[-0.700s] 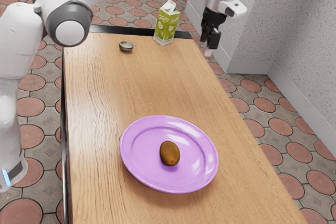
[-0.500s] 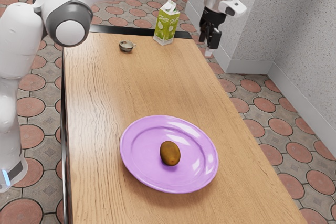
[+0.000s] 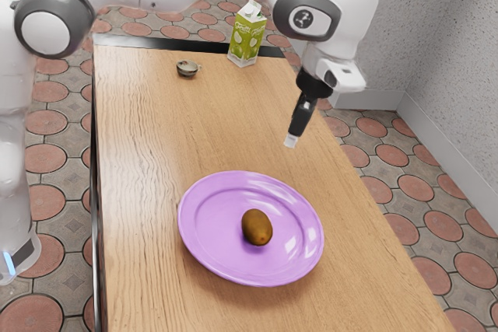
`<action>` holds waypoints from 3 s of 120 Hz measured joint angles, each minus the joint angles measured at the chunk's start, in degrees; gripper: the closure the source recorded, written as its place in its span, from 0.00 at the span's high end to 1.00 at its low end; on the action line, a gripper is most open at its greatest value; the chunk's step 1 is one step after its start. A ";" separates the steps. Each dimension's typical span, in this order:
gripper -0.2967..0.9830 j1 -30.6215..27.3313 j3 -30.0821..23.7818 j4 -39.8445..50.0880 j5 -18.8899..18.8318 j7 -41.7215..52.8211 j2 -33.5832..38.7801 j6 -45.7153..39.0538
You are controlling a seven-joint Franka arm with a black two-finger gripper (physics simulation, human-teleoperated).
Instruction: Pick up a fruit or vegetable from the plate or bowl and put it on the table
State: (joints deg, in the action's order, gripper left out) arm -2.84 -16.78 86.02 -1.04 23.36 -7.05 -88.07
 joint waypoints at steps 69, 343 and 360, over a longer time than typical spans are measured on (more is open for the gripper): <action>0.77 -1.74 -3.69 18.66 -4.19 21.22 10.85 -15.06; 0.77 0.09 -5.99 18.62 -3.46 46.68 0.62 -9.97; 0.77 0.20 -6.33 18.67 -3.39 46.81 0.14 -9.95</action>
State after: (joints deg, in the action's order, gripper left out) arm -2.65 -23.11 104.70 -4.43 70.16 -6.91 -98.02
